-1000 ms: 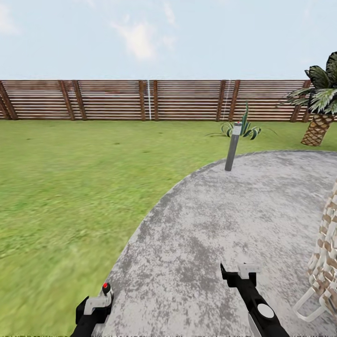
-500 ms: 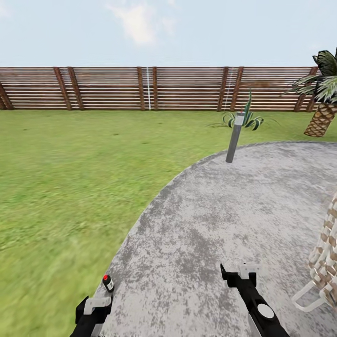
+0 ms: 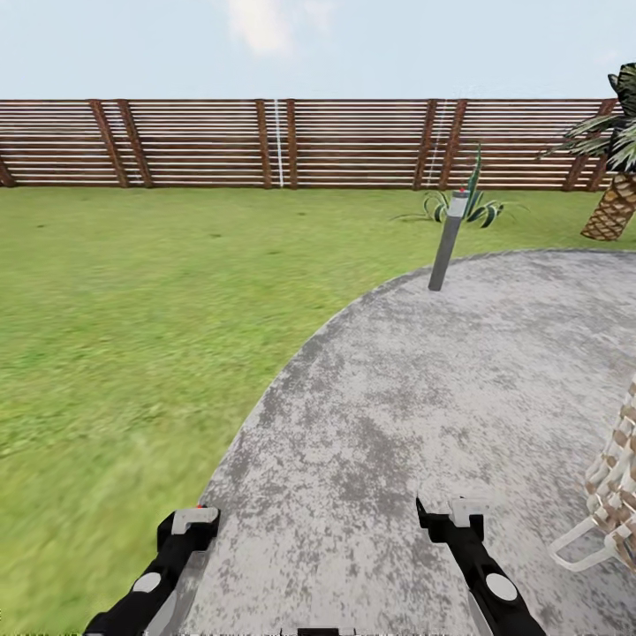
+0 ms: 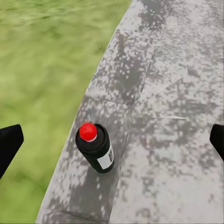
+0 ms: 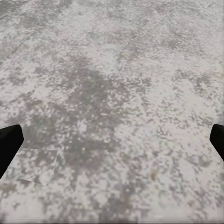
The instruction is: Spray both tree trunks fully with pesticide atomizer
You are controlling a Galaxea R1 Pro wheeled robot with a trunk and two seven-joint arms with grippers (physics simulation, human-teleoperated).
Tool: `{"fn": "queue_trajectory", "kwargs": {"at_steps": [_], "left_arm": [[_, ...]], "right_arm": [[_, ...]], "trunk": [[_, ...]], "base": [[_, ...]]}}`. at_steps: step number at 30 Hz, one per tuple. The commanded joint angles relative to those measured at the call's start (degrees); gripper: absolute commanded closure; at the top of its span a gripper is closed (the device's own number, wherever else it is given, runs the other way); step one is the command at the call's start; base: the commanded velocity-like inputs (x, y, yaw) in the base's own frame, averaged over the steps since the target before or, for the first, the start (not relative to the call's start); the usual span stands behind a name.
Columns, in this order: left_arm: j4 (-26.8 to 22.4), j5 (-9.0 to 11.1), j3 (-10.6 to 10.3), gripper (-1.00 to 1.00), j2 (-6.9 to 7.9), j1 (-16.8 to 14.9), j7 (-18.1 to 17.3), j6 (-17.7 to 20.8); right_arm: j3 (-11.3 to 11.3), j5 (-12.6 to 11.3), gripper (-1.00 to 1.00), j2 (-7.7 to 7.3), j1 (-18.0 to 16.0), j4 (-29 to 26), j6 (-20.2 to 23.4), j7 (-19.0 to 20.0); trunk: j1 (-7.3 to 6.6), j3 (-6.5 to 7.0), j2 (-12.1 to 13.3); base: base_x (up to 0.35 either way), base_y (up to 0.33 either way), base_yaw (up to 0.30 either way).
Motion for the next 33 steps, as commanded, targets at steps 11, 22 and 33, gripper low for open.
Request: {"fn": "queue_trajectory", "kwargs": {"at_steps": [11,22,33], "left_arm": [[-0.01,-0.10,-0.13,-1.00,0.05,-1.59,0.16,2.63],[0.07,-0.10,-0.06,-1.00,0.03,-1.42,0.16,2.43],[0.01,-0.02,-0.05,-1.00,0.03,-1.21,-0.10,2.22]], "right_arm": [[0.00,0.00,-1.00,0.00,0.00,-0.11,-0.01,0.00],[0.00,0.00,-1.00,0.00,0.00,-0.13,-0.01,0.00],[0.00,0.00,-1.00,0.00,0.00,0.02,-0.01,0.00]], "trunk": [[0.10,-0.90,-0.06],[0.10,-0.90,-0.06],[0.10,-0.90,-0.06]], "base": [[0.000,0.000,0.000],[0.163,0.000,0.000],[0.011,0.000,0.000]]}}
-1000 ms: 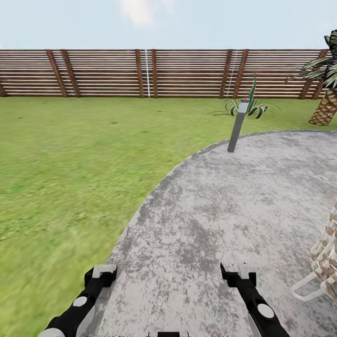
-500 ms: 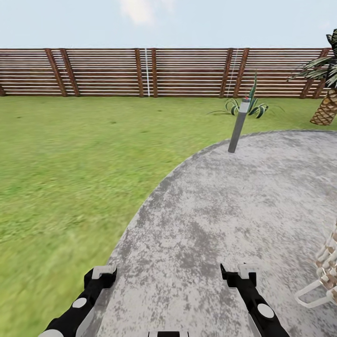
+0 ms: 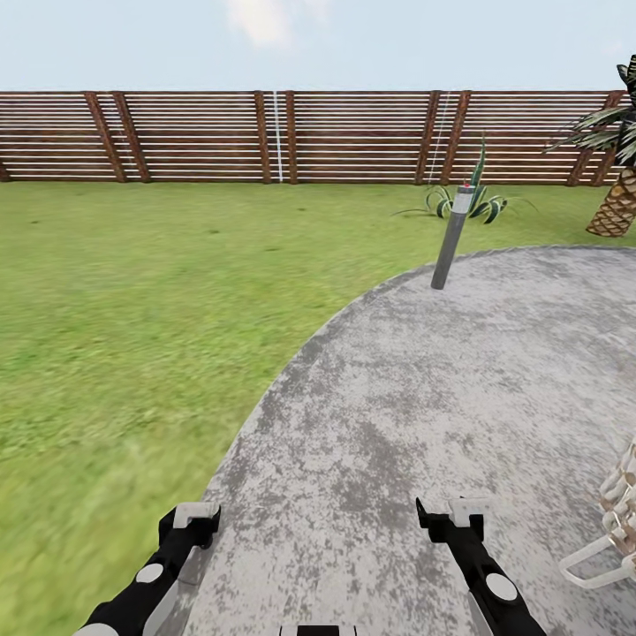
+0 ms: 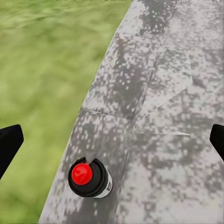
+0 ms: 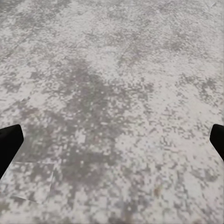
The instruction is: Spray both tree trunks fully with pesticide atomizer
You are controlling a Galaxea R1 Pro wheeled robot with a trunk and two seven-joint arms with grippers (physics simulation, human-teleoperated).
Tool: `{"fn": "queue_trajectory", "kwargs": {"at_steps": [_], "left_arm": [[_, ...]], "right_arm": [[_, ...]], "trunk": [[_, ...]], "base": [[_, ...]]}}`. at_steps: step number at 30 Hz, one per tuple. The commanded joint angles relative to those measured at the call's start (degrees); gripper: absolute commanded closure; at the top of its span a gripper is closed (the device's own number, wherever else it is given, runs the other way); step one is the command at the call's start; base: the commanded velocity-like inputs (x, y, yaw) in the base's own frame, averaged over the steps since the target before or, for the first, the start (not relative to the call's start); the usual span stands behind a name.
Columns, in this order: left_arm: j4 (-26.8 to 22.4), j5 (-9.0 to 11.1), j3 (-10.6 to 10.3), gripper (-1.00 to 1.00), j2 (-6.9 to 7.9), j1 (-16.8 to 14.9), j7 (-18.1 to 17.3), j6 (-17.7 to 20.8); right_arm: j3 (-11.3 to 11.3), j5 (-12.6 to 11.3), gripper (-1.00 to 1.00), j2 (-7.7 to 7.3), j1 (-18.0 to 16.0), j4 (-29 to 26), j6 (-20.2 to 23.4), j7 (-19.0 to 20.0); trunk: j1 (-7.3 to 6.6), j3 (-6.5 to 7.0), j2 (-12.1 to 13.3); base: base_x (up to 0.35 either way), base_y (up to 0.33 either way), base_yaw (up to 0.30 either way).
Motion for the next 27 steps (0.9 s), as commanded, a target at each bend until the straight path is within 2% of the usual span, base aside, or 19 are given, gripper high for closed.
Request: {"fn": "queue_trajectory", "kwargs": {"at_steps": [1,22,27], "left_arm": [[-0.01,0.00,0.00,-1.00,0.00,0.01,-0.04,-0.05],[0.06,0.00,0.01,-1.00,0.26,0.03,-0.27,-0.93],[0.14,0.15,0.01,-1.00,0.26,0.04,-0.34,-4.14]], "right_arm": [[0.00,0.00,-1.00,0.00,0.00,0.00,0.00,0.00],[0.00,0.00,-1.00,0.00,0.00,0.01,0.00,0.00],[0.00,0.00,-1.00,0.00,0.00,0.01,0.00,0.00]], "trunk": [[0.00,0.00,0.00],[0.54,-6.42,-0.28],[0.67,-7.99,-0.35]], "base": [[0.000,0.000,0.000],[0.000,0.000,0.000],[0.000,0.000,0.000]]}}
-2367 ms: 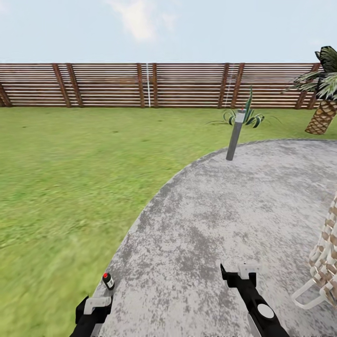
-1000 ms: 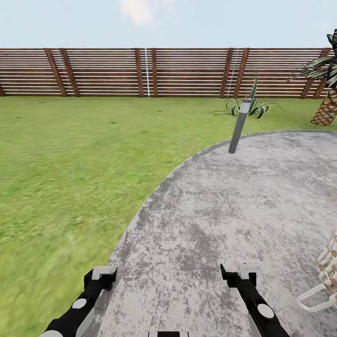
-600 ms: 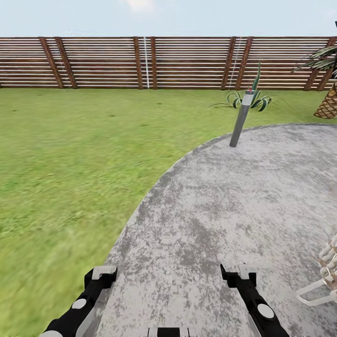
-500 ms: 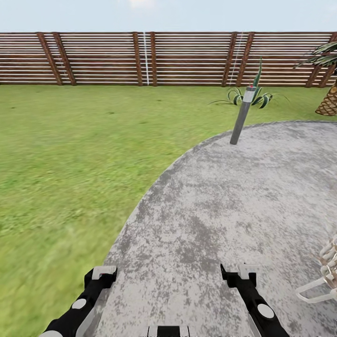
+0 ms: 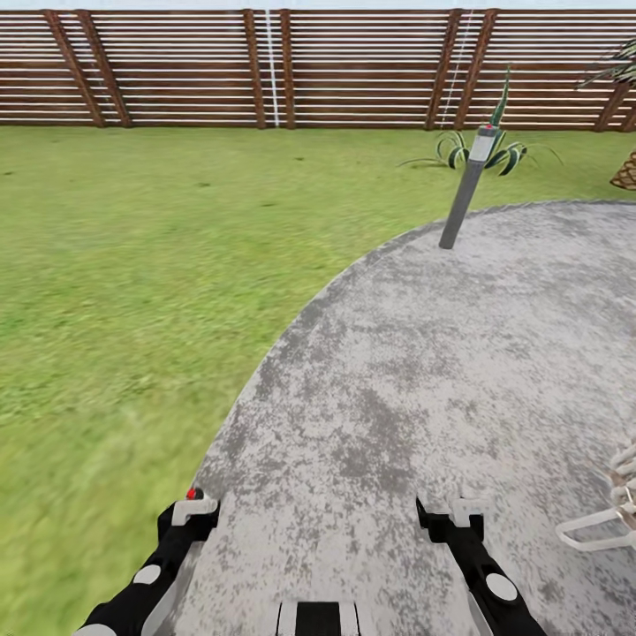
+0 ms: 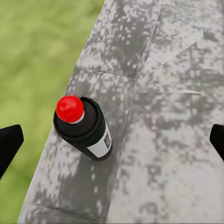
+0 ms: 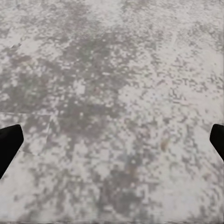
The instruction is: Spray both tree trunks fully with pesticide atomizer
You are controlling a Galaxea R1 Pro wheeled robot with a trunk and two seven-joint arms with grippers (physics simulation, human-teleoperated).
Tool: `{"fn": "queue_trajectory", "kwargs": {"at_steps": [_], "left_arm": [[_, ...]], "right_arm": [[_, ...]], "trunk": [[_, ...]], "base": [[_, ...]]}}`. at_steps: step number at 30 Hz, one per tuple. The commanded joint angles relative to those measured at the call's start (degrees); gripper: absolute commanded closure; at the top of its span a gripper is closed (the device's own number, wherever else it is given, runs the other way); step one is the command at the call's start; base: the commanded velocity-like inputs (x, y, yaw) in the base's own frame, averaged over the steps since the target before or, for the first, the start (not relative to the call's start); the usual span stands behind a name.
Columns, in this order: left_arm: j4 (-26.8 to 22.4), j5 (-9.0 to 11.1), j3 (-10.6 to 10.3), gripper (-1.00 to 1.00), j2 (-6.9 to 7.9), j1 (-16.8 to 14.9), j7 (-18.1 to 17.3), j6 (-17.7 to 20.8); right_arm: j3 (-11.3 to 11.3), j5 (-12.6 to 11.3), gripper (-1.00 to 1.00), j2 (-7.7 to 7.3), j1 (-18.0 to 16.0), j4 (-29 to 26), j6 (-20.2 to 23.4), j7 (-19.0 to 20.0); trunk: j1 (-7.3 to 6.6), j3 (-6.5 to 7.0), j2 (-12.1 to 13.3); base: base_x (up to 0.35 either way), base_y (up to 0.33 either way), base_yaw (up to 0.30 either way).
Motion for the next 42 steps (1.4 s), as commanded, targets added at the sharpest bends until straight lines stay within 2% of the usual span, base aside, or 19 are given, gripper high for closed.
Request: {"fn": "queue_trajectory", "kwargs": {"at_steps": [1,10,21,28,36,42], "left_arm": [[0.00,0.01,0.00,-1.00,0.00,0.00,0.00,-0.13],[0.14,-0.05,-0.01,-1.00,-0.02,0.00,-0.01,-0.56],[0.45,-0.06,0.00,-1.00,0.00,0.00,-0.01,-0.68],[0.45,-0.06,0.00,-1.00,0.00,0.00,0.03,-0.75],[0.45,-0.06,0.02,-1.00,0.00,0.00,0.04,-0.90],[0.45,-0.06,0.00,-1.00,0.00,0.00,0.02,-0.94]], "right_arm": [[0.00,0.00,-1.00,0.00,0.00,0.00,0.00,0.00],[0.00,0.00,-1.00,0.00,0.00,0.00,0.00,0.00],[0.00,0.00,-1.00,0.00,0.00,0.06,0.00,0.00],[0.00,0.00,-1.00,0.00,0.00,0.09,0.00,0.00],[0.00,0.00,-1.00,0.00,0.00,0.09,0.00,0.00],[0.00,0.00,-1.00,0.00,0.00,0.09,0.00,0.00]], "trunk": [[0.02,-0.32,-0.02],[0.02,-0.65,-0.02],[0.02,-0.66,-0.02],[0.02,-0.66,-0.02],[0.02,-0.66,-0.02],[0.02,-0.66,-0.02]], "base": [[0.000,0.000,0.000],[0.000,0.003,0.000],[0.000,0.115,-0.004],[0.038,0.104,-0.191],[0.014,0.052,-0.033],[0.000,0.253,-0.124]]}}
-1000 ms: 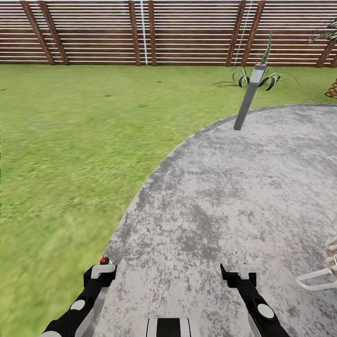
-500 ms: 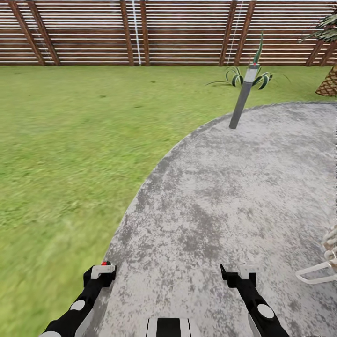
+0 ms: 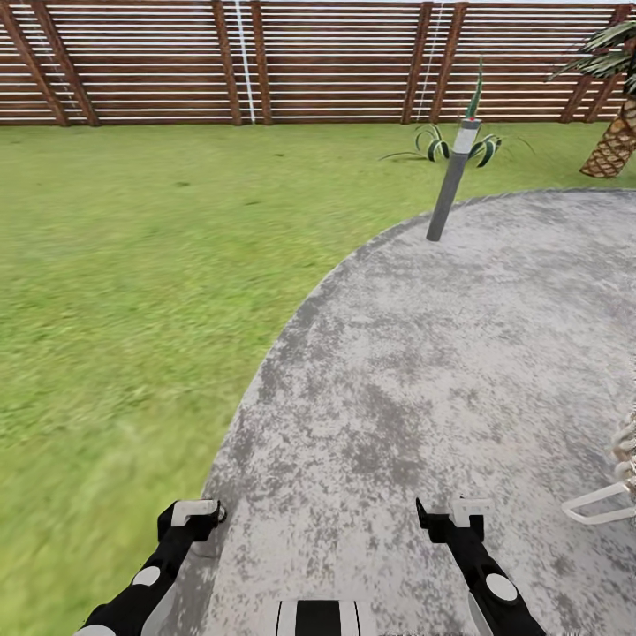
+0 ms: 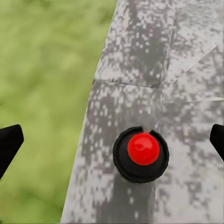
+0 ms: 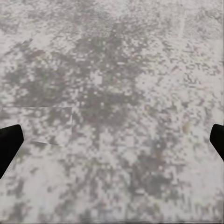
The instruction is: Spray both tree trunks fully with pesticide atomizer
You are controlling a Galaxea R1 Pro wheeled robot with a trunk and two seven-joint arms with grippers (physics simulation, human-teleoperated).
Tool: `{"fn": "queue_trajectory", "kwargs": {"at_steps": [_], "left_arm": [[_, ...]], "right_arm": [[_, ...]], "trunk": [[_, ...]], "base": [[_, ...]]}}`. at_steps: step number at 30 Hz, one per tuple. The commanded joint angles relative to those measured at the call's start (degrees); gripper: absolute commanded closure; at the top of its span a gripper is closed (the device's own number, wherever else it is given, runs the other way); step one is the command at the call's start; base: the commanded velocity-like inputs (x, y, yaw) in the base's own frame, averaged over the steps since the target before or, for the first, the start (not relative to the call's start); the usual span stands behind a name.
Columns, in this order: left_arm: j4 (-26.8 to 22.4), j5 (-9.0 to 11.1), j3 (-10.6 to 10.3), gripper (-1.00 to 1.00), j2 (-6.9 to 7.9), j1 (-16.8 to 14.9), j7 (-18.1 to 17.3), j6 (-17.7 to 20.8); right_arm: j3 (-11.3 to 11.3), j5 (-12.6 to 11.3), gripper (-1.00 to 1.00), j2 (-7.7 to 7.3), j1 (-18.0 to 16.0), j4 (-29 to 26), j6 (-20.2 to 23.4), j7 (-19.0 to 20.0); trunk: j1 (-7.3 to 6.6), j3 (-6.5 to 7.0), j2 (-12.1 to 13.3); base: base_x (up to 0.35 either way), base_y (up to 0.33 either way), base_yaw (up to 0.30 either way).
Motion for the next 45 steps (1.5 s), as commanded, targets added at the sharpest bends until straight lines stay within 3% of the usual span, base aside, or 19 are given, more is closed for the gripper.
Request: {"fn": "queue_trajectory", "kwargs": {"at_steps": [1,16,26,35,45], "left_arm": [[0.00,0.00,0.00,-1.00,0.00,0.00,0.01,0.00],[0.00,-0.09,0.00,-1.00,0.00,0.00,-0.03,0.00],[0.00,-0.09,-0.03,-1.00,-0.03,0.17,-0.03,-0.26],[-0.09,-0.09,-0.08,-1.00,-0.24,1.30,-0.03,-2.77],[-0.09,-0.09,0.00,-1.00,-0.11,1.32,-0.03,-2.81]], "right_arm": [[0.00,0.00,-1.00,0.00,0.00,0.00,0.00,0.00],[0.00,0.00,-1.00,0.00,0.00,-0.04,0.00,0.00],[0.00,0.00,-1.00,0.00,0.00,-0.09,0.00,0.00],[0.00,0.00,-1.00,0.00,0.00,-0.09,0.00,0.00],[0.00,0.00,-1.00,0.00,0.00,-0.09,0.00,0.00]], "trunk": [[0.00,0.00,0.00],[0.00,0.00,0.00],[0.26,-2.42,-0.13],[0.49,-5.21,-0.25],[0.57,-6.10,-0.29]], "base": [[0.000,0.287,-0.238],[0.000,0.036,-0.099],[0.000,0.000,-0.008],[0.000,0.000,0.000],[0.000,0.000,-0.029]]}}
